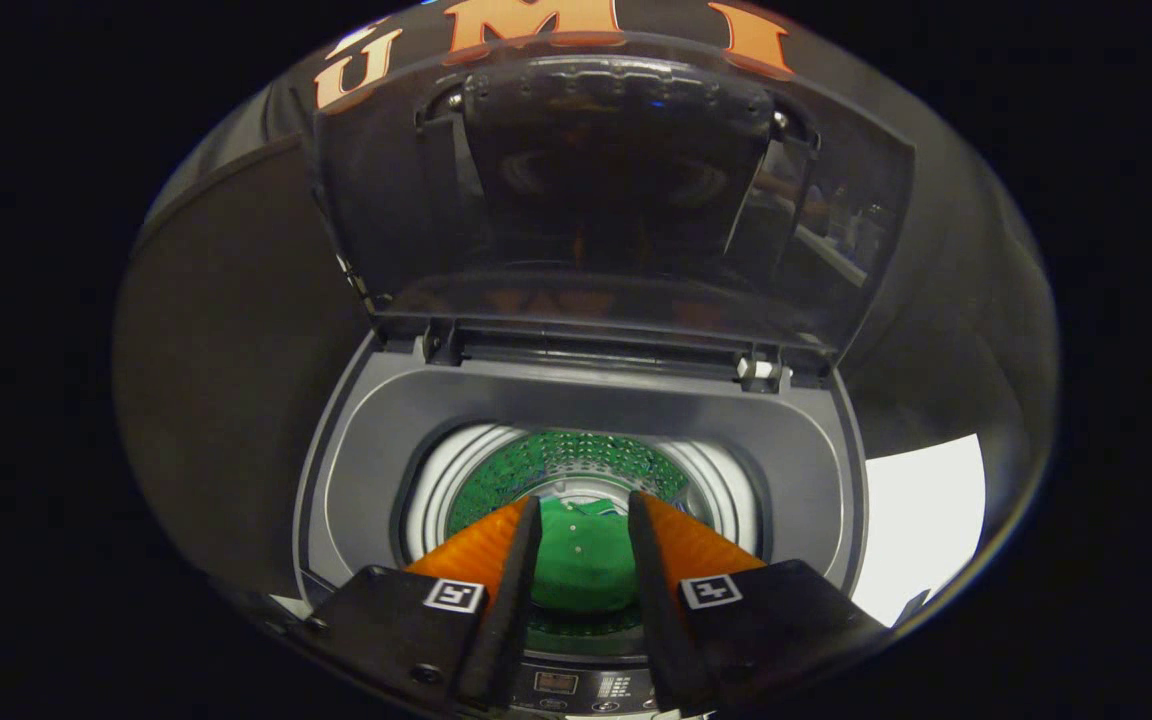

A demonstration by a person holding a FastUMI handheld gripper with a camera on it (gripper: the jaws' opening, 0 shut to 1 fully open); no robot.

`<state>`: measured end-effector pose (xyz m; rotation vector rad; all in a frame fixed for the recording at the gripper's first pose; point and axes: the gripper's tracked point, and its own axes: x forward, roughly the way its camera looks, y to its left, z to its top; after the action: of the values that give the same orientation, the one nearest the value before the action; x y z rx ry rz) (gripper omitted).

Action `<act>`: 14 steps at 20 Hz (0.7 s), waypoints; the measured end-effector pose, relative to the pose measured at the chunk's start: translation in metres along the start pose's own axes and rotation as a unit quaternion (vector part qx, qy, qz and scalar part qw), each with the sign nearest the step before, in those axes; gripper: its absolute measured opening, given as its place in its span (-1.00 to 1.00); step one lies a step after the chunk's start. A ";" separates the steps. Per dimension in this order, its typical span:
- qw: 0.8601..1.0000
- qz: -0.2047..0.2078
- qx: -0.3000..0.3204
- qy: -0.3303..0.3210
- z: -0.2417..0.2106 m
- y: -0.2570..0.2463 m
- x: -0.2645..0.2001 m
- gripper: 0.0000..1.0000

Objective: Put the clothes into the washing machine and then close the washing machine lid.

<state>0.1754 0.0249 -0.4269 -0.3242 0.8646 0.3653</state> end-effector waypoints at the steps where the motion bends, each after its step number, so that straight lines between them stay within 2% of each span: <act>1: 1.000 -0.003 0.002 -0.006 0.005 0.000 -0.004 0.49; 5: 1.000 -0.003 0.012 -0.024 0.025 0.002 -0.027 1.00; 14: 0.994 -0.001 0.042 -0.099 0.103 -0.009 -0.090 1.00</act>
<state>0.1955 0.0438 -0.2926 -0.2069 0.6832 0.3515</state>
